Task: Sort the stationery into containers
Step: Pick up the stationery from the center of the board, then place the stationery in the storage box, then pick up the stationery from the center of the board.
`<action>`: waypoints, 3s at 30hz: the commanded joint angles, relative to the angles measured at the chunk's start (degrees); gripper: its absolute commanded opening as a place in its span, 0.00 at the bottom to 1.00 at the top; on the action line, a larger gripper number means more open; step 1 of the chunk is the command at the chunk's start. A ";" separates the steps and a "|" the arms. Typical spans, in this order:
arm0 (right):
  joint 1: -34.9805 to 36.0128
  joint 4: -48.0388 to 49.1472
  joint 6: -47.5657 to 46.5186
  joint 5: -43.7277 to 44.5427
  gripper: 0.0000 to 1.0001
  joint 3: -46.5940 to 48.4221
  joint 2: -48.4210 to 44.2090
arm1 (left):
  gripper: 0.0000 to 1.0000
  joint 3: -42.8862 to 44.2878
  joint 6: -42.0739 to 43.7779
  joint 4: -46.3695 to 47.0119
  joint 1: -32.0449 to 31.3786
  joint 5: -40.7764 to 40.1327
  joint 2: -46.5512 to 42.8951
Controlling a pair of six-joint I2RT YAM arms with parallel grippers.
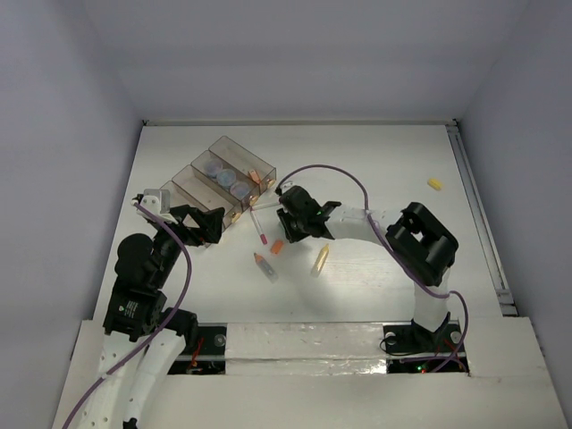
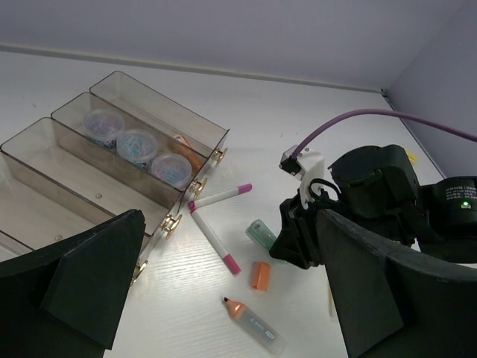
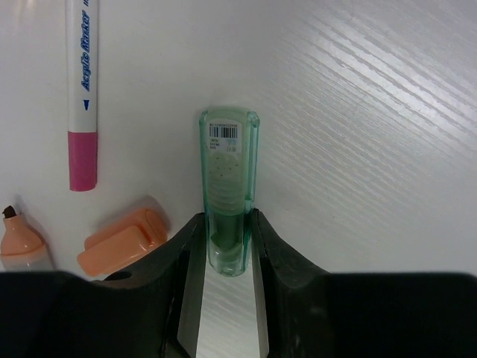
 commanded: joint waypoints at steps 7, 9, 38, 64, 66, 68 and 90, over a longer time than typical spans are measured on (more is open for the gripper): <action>0.47 -1.98 -2.28 2.78 0.16 4.74 -2.12 | 0.99 -0.27 0.28 2.50 0.15 0.35 -0.46; 0.47 -2.06 -2.54 3.13 0.16 5.35 -3.44 | 0.99 -0.35 0.28 2.50 0.15 0.53 -0.46; -7.09 -7.33 -14.67 -10.76 0.28 62.21 29.59 | 0.99 -0.35 0.37 2.59 0.15 0.70 -0.82; -7.09 1.37 -6.42 -8.83 0.70 26.48 -0.61 | 0.99 -0.44 0.46 2.85 0.15 1.32 -0.90; -7.09 1.37 -2.90 -8.04 0.70 16.14 -5.27 | 0.99 -0.36 0.46 2.94 0.15 1.49 -0.99; -7.09 -0.11 -0.10 -6.03 0.70 9.86 -11.95 | 0.99 -0.44 0.46 2.94 -0.38 1.58 -1.17; -0.41 -11.63 19.52 -1.00 0.71 -22.86 -33.86 | 0.99 -0.53 0.54 3.02 -0.38 1.85 -1.26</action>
